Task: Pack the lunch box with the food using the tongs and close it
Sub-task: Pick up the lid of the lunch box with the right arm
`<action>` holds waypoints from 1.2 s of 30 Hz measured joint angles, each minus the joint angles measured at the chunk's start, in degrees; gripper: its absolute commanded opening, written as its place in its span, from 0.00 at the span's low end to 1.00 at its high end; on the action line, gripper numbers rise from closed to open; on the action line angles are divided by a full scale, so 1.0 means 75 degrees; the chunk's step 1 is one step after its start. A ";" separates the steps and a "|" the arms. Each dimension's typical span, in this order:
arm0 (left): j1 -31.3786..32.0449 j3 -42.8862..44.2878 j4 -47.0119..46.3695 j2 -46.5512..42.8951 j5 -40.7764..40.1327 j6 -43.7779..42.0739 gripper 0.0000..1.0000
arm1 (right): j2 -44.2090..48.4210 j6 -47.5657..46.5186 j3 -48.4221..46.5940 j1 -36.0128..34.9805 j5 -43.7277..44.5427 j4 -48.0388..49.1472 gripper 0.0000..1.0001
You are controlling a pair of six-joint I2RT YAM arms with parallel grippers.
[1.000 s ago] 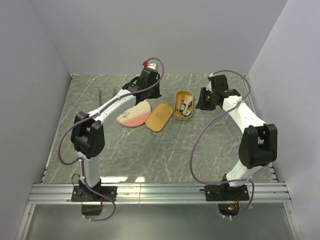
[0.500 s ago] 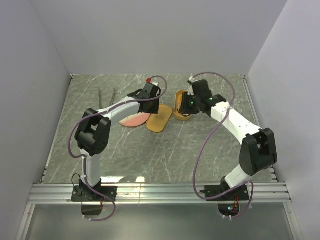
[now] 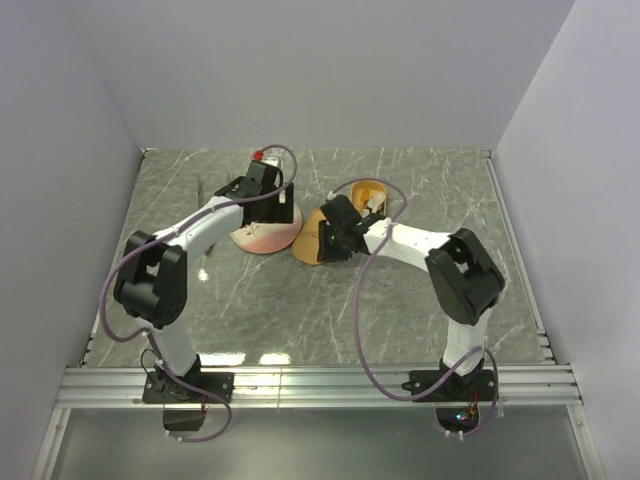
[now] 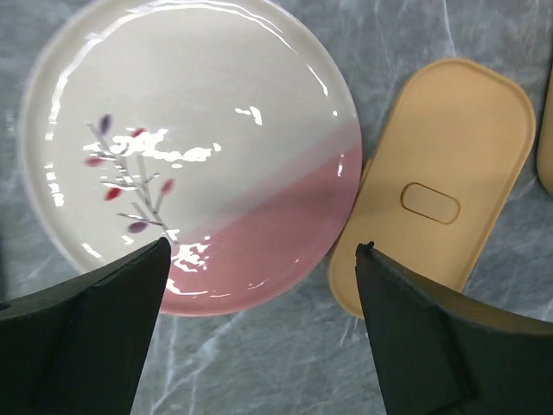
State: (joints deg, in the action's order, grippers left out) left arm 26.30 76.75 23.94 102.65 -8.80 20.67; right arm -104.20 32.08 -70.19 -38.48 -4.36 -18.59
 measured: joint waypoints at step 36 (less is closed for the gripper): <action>-0.0399 -0.1163 -0.0090 -0.1510 0.0093 -0.0009 0.95 | -0.1405 0.1067 -0.1201 -0.0233 0.2133 -0.0836 0.36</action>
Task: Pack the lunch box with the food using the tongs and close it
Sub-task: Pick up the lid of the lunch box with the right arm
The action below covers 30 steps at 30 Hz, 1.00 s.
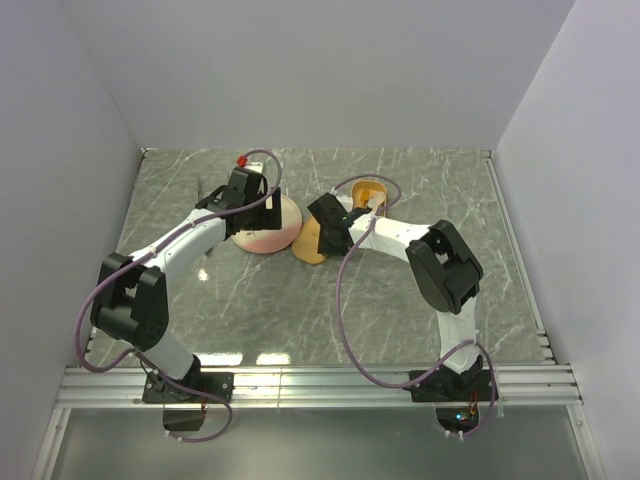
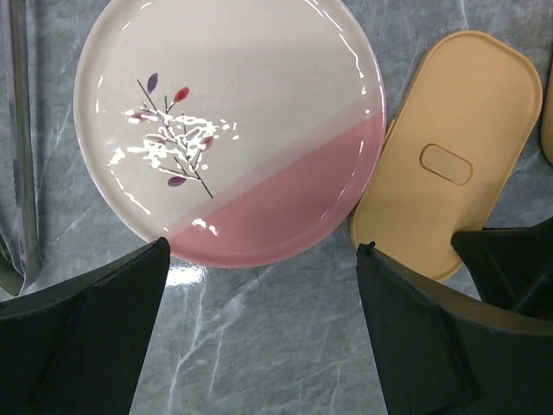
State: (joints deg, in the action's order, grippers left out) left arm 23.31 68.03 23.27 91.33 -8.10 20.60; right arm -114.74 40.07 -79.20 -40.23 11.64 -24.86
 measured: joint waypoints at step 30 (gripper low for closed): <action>-0.0248 -0.0277 -0.0221 -0.0318 0.0166 -0.0020 0.88 | -0.0221 0.0160 -0.0306 0.0318 -0.0408 -0.0265 0.19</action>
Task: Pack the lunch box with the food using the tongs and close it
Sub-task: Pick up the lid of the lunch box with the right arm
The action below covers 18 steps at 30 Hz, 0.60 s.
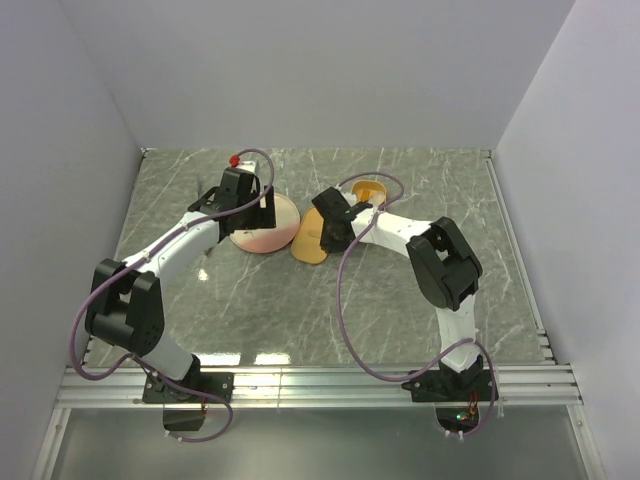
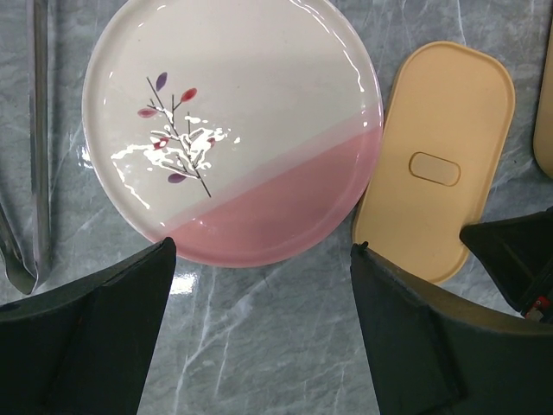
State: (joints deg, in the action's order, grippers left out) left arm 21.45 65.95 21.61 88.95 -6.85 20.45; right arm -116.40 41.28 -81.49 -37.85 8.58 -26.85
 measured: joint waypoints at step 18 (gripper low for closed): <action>-0.0050 -0.0020 -0.0055 -0.0041 0.0096 0.0006 0.87 | -0.0227 0.0128 -0.0289 0.0154 -0.0358 -0.0236 0.14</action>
State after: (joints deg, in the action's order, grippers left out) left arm 21.08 65.80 21.19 88.64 -6.13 20.49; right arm -118.10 42.24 -83.66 -36.69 5.89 -28.62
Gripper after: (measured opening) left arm 0.874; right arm 0.179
